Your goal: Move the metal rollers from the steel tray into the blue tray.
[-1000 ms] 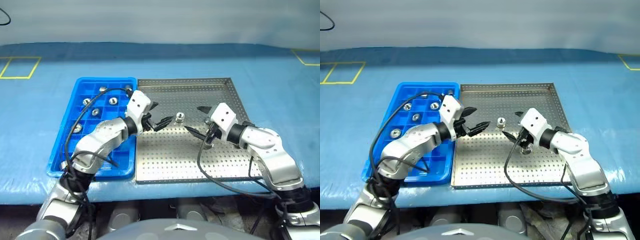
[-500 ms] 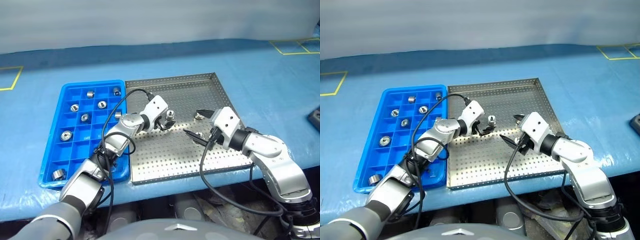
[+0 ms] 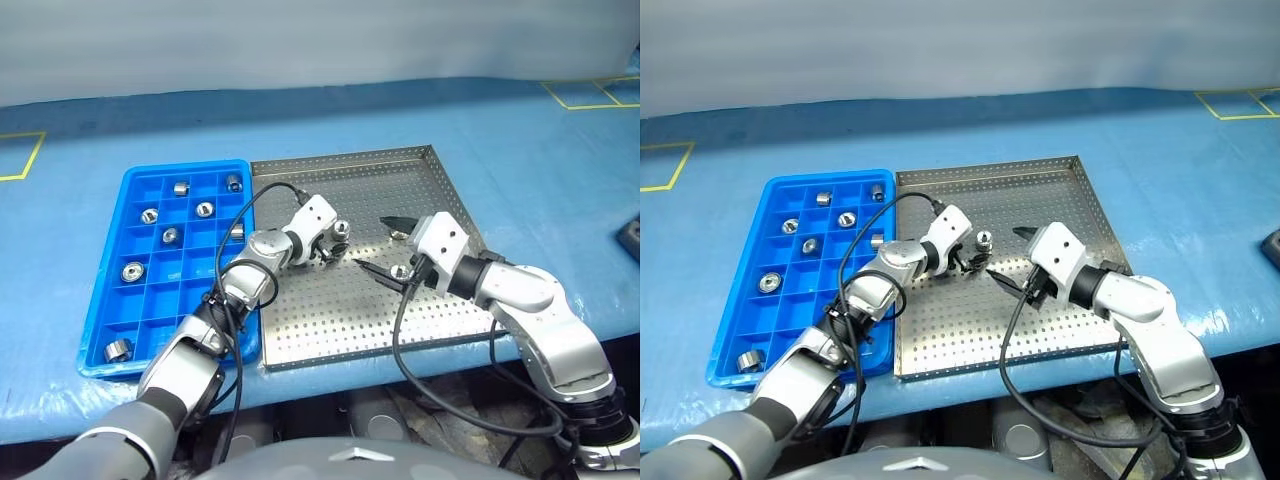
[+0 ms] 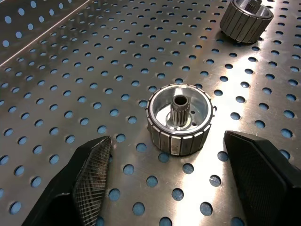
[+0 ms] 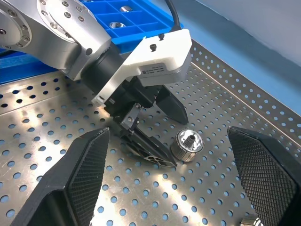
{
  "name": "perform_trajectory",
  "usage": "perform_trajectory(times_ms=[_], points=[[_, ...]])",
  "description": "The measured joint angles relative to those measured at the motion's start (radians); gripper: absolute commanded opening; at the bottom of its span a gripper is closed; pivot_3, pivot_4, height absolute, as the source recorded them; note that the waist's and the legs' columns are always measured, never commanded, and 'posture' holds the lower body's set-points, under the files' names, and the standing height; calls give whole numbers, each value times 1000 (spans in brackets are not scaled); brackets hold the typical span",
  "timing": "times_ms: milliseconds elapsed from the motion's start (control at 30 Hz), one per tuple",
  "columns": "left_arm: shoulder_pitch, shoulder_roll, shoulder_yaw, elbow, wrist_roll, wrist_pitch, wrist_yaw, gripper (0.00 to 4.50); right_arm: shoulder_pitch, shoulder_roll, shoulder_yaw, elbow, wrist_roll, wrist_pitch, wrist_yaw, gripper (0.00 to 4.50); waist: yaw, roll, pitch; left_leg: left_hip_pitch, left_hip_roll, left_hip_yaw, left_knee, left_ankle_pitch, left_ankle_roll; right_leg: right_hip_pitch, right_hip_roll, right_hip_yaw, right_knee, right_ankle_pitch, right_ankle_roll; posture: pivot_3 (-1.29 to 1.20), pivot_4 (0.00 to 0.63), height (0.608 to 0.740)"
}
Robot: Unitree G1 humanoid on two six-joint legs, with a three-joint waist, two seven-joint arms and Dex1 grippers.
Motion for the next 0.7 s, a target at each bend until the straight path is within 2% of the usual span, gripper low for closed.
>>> perform_trajectory(times_ms=[333, 433, 533, 700], points=[[-10, -47, 42, 51, 10, -25, 0, 4177, -1, 6, 13, 8, 0, -7, 0, 4227, 0, 0, 0, 0, 0, 0, 0, 0, 0, 0, 0, 0, 0, 0, 0, -269, 150, 740], [-11, -54, 46, 56, 11, -26, 0, 3656, -2, 11, 16, 20, -1, -11, 0, 4227, 0, 0, 0, 0, 0, 0, 0, 0, 0, 0, 0, 0, 0, 0, 0, -269, 150, 740], [-12, -55, 48, 57, 16, -26, -1, 2699, -2, 16, 23, 29, -2, -23, 0, 4227, 0, 0, 0, 0, 0, 0, 0, 0, 0, 0, 0, 0, 0, 0, 0, -267, 150, 740], [-11, -55, 48, 57, 31, -32, -3, 2699, -2, 31, 49, 49, -5, -29, 1, 4227, 0, 0, 0, 0, 0, 0, 0, 0, 0, 0, -1, 0, 0, 0, 0, -267, 150, 740]])
